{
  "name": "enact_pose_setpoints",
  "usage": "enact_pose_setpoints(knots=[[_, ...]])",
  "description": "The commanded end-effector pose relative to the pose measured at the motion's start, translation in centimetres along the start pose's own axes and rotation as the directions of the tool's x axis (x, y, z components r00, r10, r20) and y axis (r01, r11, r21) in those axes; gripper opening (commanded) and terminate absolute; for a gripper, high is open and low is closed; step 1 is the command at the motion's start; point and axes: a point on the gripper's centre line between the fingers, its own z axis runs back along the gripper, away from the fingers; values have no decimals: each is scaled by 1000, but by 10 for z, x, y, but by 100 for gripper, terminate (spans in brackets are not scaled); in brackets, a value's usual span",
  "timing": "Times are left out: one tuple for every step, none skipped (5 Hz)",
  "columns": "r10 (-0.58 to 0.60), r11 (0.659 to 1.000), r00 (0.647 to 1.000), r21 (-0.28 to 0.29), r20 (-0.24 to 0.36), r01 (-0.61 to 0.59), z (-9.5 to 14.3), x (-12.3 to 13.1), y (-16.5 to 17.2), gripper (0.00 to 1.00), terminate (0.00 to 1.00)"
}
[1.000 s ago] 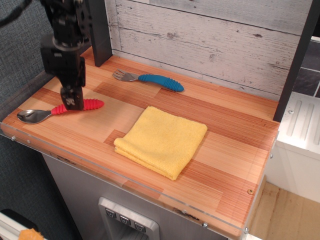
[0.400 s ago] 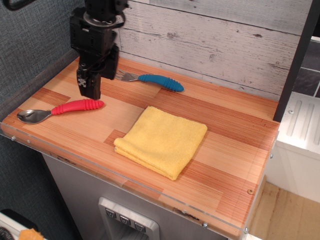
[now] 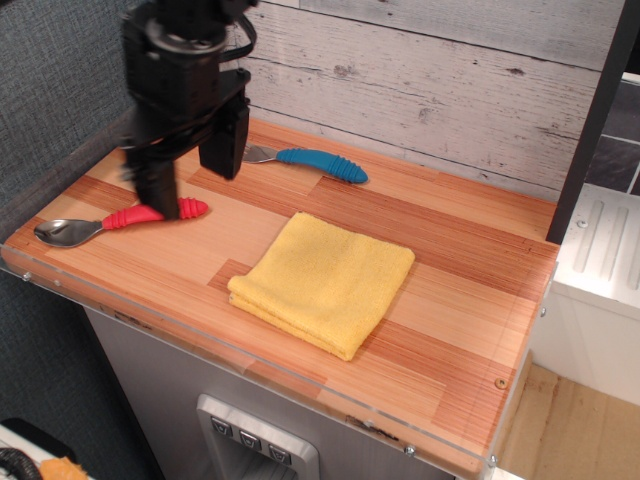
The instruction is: Put the spoon on the left corner of the table
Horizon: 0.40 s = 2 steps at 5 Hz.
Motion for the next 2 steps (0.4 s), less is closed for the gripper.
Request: enact_pose_setpoints(knots=[[-465, 879, 883, -154, -62, 452, 27, 11, 41, 100, 0], [-608, 783, 793, -193, -31, 592, 38, 25, 61, 100, 100]])
